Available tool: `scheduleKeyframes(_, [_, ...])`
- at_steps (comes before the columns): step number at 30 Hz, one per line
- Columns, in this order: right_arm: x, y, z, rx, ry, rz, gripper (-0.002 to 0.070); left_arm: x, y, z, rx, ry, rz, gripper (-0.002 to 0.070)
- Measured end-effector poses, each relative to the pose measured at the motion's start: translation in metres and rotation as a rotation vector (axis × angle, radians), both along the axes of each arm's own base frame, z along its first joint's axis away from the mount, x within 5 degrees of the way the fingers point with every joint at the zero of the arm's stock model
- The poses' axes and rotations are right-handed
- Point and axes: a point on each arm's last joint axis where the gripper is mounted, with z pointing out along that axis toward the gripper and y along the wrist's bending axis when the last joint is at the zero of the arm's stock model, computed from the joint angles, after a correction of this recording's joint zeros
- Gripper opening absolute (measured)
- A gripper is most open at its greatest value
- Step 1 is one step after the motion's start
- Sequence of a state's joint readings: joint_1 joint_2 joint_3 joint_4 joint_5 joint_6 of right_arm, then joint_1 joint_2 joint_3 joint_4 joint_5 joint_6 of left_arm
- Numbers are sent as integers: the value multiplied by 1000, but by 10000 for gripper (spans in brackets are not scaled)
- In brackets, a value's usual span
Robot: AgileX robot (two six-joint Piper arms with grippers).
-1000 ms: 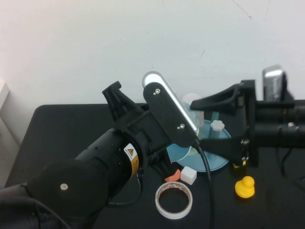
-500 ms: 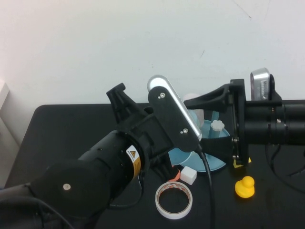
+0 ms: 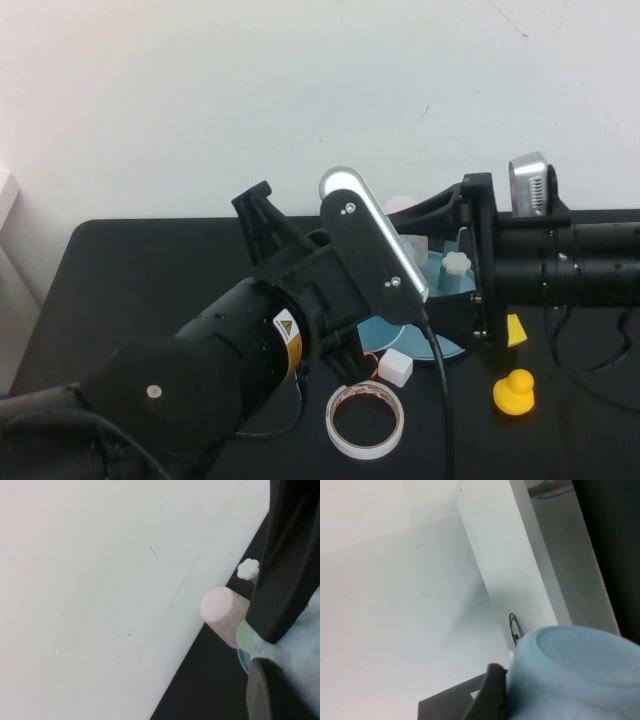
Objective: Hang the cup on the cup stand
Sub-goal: Adjust the cup with two arms
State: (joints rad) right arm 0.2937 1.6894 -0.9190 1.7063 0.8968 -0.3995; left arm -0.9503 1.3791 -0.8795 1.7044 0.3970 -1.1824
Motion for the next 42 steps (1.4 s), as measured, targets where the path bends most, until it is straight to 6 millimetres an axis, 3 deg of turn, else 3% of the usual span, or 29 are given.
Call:
scheduleKeyframes(8, [3, 7, 2, 16, 15, 12, 685, 0, -1, 2, -4, -2, -2, 8])
scheduleKeyframes(14, [5, 9, 4, 11, -32, 22, 580, 1, -1, 2, -7, -4, -2, 8])
scheduleKeyframes(25, [12, 11, 11, 7, -113, 30, 581, 2, 0, 4, -1, -20, 10, 11])
scheduleKeyframes(31, [23, 15, 29, -10, -267, 51, 581, 3, 2, 12, 2, -66, 30, 34])
scheduleKeyframes(36, [29, 18, 40, -55, -401, 72, 581, -3, 6, 23, -59, -60, 16, 159])
scheduleKeyframes(40, [38, 13, 40, -134, -451, -3, 581, -12, 12, 35, -183, -7, -3, 347])
scheduleKeyframes(42, [41, 11, 39, -161, -462, -25, 581, -16, 19, 43, -244, 6, 18, 407])
